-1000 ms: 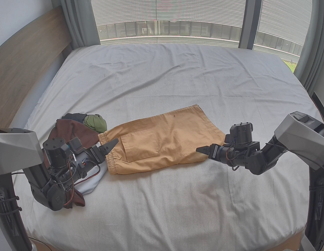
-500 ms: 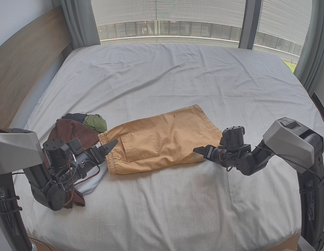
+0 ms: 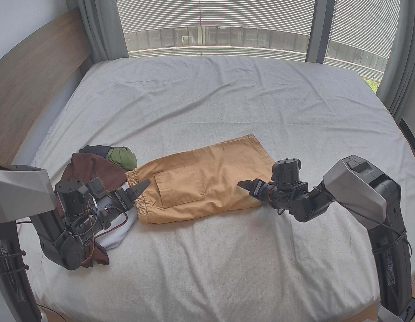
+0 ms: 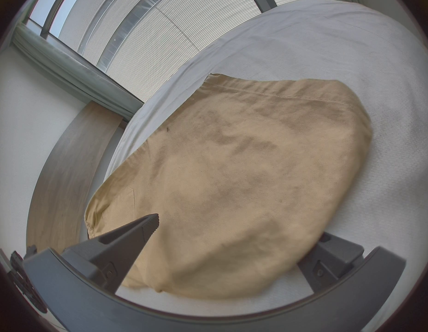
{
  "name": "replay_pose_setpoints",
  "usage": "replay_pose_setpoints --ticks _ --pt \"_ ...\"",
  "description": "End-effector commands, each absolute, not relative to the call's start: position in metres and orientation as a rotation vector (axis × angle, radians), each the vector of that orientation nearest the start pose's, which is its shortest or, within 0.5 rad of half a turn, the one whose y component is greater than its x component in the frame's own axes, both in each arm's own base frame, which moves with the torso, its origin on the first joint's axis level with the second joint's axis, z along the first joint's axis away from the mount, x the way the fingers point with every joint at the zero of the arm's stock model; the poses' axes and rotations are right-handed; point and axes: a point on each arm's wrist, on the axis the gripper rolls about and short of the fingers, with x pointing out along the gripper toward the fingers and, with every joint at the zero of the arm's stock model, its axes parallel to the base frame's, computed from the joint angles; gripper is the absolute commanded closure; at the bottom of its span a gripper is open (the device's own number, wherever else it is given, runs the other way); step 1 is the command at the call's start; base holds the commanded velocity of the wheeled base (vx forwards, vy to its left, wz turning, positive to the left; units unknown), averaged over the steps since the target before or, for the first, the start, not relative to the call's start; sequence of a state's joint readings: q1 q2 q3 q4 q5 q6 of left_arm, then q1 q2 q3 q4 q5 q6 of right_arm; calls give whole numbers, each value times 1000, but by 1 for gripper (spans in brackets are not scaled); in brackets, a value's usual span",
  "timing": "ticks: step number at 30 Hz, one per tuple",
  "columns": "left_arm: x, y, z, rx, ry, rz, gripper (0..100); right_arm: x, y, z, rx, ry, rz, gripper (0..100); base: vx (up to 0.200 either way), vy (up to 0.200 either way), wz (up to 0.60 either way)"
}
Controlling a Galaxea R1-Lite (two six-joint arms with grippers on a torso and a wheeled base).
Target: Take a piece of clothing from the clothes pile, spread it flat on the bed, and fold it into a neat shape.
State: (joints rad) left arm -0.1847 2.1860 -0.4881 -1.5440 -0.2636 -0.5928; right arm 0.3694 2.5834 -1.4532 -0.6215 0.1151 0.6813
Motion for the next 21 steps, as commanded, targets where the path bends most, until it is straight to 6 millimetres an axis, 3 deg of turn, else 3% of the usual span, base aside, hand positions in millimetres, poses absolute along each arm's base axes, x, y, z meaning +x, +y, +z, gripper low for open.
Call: replay_pose_setpoints --ticks 1,14,15,21 --pt "321 -66 43 -587 291 -385 0 458 188 -25 613 653 292 0 0 0 0" --pt "321 -65 43 -589 291 -384 0 464 199 -30 649 636 304 0 0 0 0" --pt "322 -65 42 -589 292 -382 0 464 199 -30 648 639 303 100 0 0 0" --pt "322 -65 40 -589 299 -381 0 458 196 -32 643 663 290 100 0 0 0"
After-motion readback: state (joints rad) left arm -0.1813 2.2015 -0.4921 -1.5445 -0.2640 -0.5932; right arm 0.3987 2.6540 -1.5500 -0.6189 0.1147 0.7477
